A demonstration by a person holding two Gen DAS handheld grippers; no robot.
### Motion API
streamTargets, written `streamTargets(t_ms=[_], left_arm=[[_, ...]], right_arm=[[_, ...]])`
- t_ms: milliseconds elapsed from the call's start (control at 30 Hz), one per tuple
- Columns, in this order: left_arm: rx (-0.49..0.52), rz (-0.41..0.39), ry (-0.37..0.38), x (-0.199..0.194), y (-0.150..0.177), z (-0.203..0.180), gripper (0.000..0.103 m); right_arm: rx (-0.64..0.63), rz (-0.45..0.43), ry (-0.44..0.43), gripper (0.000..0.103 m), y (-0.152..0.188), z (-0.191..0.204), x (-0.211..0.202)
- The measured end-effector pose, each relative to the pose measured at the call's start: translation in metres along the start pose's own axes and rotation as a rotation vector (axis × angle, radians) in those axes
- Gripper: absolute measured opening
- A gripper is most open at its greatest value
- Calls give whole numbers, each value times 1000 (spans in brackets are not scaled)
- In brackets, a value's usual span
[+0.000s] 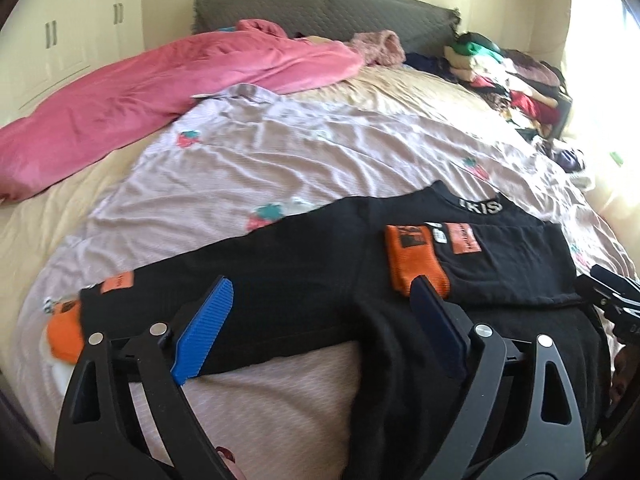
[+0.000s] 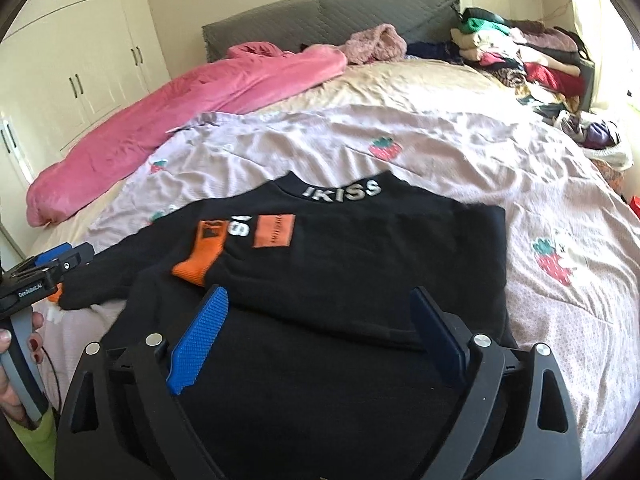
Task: Fold small clothes
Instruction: 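Move the left tool to the orange cuff of the other sleeve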
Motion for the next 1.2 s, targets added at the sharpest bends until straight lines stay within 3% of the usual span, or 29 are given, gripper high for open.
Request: streamTargets(t_ms=[567,867,967,1200], left_arm=[[-139,-30,-129,-33,17,87,83],[-272,-39,-181,-40,28,143,83],[-311,-50,-217,-43,30,160,91],[-399,-28,-240,-37,39,192,91]], right_arm=[[-104,-23,-92,93,-6,75,-10],[-123,-10,-109,93,-9,96,-1],[-131,-3,-115,97,-10,103,3],[-149,20,-150,97,-15,126,19]])
Point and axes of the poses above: each gripper's, at about its wrist camera, not at the fingertips, and x roughly the way its jaws point, z to its left, y to its underside, the point moved 1 cm from there along x, roughly the way its jaws point, and after that the axes turned 1 degree about -z, right-handed, at the moved point
